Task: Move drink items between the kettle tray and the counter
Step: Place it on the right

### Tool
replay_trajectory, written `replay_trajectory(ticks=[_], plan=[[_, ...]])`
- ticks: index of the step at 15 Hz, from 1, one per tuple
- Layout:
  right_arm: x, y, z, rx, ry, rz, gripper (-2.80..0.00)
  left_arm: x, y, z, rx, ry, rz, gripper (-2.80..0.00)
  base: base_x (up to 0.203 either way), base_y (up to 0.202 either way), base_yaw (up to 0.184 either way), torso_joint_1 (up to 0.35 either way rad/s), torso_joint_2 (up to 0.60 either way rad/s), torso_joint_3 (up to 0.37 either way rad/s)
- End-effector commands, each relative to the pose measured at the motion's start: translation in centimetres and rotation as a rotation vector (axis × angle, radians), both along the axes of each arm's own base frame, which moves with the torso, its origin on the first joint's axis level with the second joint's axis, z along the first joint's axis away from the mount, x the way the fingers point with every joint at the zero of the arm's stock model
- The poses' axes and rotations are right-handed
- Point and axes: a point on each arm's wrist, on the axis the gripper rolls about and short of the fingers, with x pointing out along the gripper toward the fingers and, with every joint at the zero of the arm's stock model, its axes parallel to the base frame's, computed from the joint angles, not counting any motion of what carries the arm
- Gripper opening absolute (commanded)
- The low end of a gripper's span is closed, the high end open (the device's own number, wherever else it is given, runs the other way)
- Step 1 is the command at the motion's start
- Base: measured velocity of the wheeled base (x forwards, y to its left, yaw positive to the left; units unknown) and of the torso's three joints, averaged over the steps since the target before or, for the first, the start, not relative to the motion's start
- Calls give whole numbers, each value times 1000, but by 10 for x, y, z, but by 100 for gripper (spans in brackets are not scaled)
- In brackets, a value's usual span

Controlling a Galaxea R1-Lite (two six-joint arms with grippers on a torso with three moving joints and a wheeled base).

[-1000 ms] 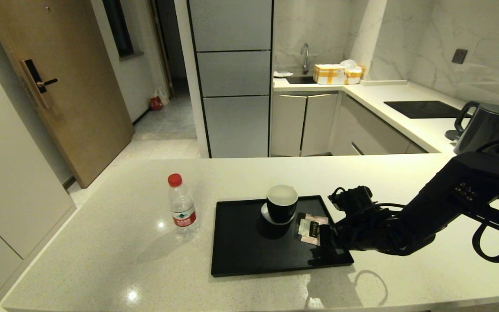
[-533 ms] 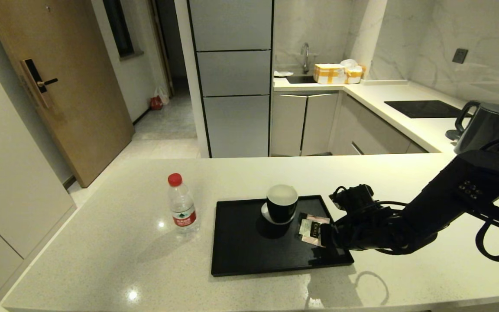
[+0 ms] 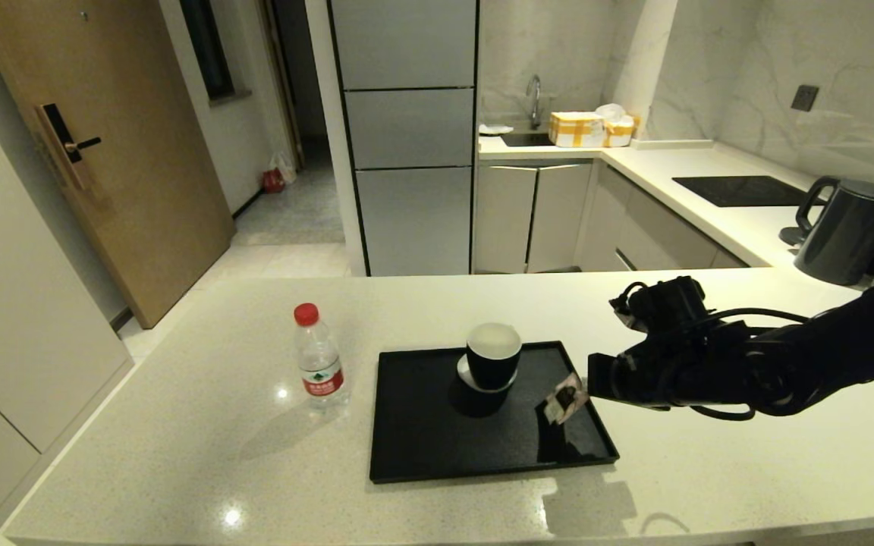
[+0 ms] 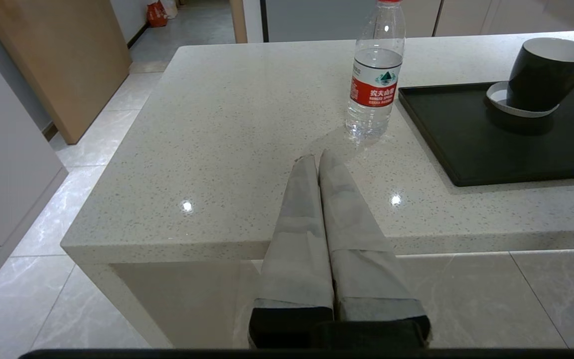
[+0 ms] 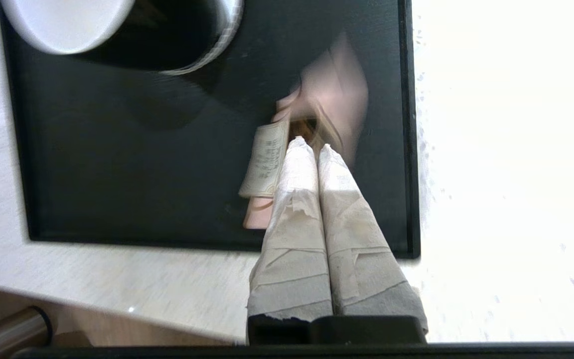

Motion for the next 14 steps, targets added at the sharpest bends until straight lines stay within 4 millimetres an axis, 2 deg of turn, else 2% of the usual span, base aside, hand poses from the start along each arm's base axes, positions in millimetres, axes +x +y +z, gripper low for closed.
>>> replay_trajectory(ticks=[1, 4, 8, 10, 14], plan=[[-14, -6, 35, 21, -58, -9, -280, 0, 0, 0, 0, 2, 0, -280, 0, 0, 0, 0, 0, 0], [-25, -24, 46, -44, -48, -134, -280, 0, 0, 0, 0, 2, 0, -280, 0, 0, 0, 0, 0, 0], [-47, -38, 56, -49, -33, -182, -280, 0, 0, 0, 0, 2, 1, -280, 0, 0, 0, 0, 0, 0], [-48, -38, 56, -54, -11, -172, -280, 0, 0, 0, 0, 2, 1, -280, 0, 0, 0, 0, 0, 0], [-40, -14, 33, -13, 74, -3, -280, 0, 0, 0, 0, 2, 1, -280, 0, 0, 0, 0, 0, 0]])
